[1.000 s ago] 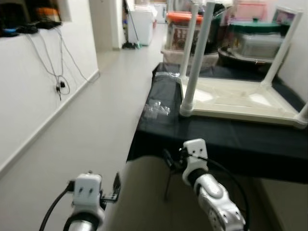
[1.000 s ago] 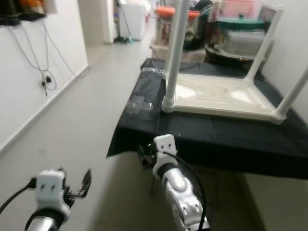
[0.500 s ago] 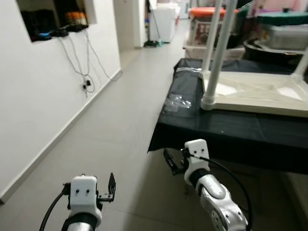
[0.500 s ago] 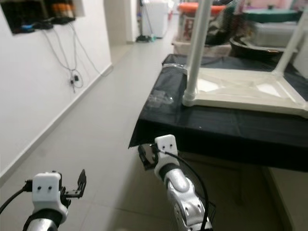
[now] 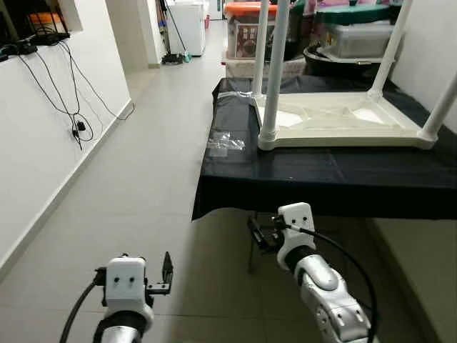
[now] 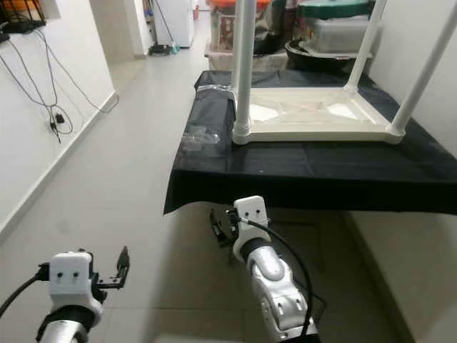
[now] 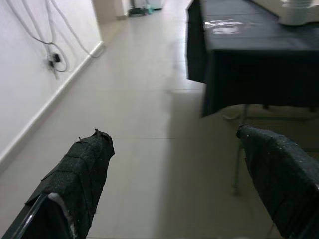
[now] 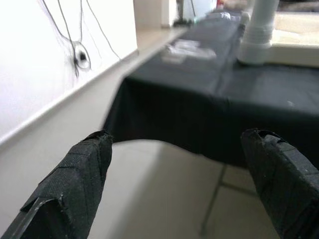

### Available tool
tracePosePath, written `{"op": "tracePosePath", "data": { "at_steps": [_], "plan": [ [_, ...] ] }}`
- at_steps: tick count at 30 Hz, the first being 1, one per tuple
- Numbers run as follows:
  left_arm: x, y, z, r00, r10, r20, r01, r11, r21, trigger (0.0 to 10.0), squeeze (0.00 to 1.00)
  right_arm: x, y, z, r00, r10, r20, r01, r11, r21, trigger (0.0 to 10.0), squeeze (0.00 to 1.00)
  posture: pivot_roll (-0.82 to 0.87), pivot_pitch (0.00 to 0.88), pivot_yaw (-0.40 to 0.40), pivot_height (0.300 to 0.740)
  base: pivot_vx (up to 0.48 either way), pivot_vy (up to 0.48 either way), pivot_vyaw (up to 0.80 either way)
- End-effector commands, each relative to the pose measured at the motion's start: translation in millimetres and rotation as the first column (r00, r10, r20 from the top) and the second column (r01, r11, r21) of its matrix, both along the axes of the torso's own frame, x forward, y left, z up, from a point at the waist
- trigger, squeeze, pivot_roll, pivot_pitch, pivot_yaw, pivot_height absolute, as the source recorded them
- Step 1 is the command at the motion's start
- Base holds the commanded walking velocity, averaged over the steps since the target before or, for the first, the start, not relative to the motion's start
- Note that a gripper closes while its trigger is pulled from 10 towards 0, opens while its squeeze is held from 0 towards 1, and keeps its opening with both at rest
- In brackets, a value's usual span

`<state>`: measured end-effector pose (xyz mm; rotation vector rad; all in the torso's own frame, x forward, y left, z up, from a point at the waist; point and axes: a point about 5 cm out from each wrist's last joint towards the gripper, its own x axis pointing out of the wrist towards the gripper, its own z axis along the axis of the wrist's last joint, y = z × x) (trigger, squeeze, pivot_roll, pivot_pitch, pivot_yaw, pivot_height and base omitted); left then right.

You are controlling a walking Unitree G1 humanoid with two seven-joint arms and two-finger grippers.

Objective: Building children table

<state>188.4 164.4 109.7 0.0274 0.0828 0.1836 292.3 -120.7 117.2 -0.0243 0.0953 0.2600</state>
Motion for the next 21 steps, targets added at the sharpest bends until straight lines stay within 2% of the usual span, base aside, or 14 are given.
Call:
{"op": "tracePosePath", "data": {
  "at_steps": [1,2,3,4,5,6,10,14,21],
  "plan": [
    [-0.5,8.2,3,0.999,0.036,0.004,-0.037,0.999,0.028,10.0,0.0,2.9,-2.2,2,1.0,-0.016,0.021,0.016,1.0,-0.002,10.0,0.0,0.08,0.004,0.008,0.74,0.0,0.0,0.0],
    [1.2,22.8,9,0.995,0.092,0.027,-0.093,0.994,0.054,10.0,0.0,11.3,-9.5,8,0.997,-0.058,0.052,0.058,0.998,0.0,10.0,0.0,0.08,0.0,0.003,0.74,0.0,0.0,0.0],
    [1.2,22.8,9,0.995,0.092,0.027,-0.093,0.994,0.054,10.0,0.0,11.3,-9.5,8,0.997,-0.058,0.052,0.058,0.998,0.0,10.0,0.0,0.08,0.0,0.003,0.74,0.0,0.0,0.0],
    [2.4,35.1,15,0.989,0.136,0.049,-0.14,0.987,0.074,10.0,0.0,19.5,-17.7,14,0.991,-0.103,0.08,0.104,0.995,-0.001,10.0,0.0,0.1,0.0,-0.003,0.74,0.0,0.0,0.0],
    [2.4,35.1,15,0.989,0.136,0.049,-0.14,0.987,0.074,10.0,0.0,19.5,-17.7,14,0.991,-0.103,0.08,0.104,0.995,-0.001,10.0,0.0,0.1,0.0,-0.003,0.74,0.0,0.0,0.0],
    [3.6,41.7,19,0.986,0.152,0.062,-0.157,0.984,0.083,10.0,0.0,26.2,-25.0,19,0.984,-0.146,0.098,0.147,0.989,0.001,10.0,0.0,0.1,0.0,-0.003,0.74,0.0,0.0,0.0],
    [4.3,45.2,21,0.985,0.16,0.07,-0.166,0.981,0.098,10.0,0.0,30.6,-30.6,22,0.977,-0.18,0.11,0.182,0.983,-0.004,10.0,0.0,0.1,0.0,-0.003,0.74,0.0,0.0,0.0],
    [6.0,38.3,19,0.988,0.136,0.069,-0.142,0.986,0.088,10.0,0.0,32.4,-37.0,24,0.964,-0.241,0.109,0.243,0.97,-0.006,10.0,0.0,0.09,0.0,0.005,0.74,0.0,0.0,-0.8],
    [8.0,37.4,22,0.989,0.128,0.078,-0.134,0.987,0.085,10.0,0.0,31.6,-23.1,21,0.974,-0.199,0.106,0.198,0.98,0.017,10.0,0.0,0.09,0.0,0.005,0.74,0.074,0.0,0.0]
  ]
}}
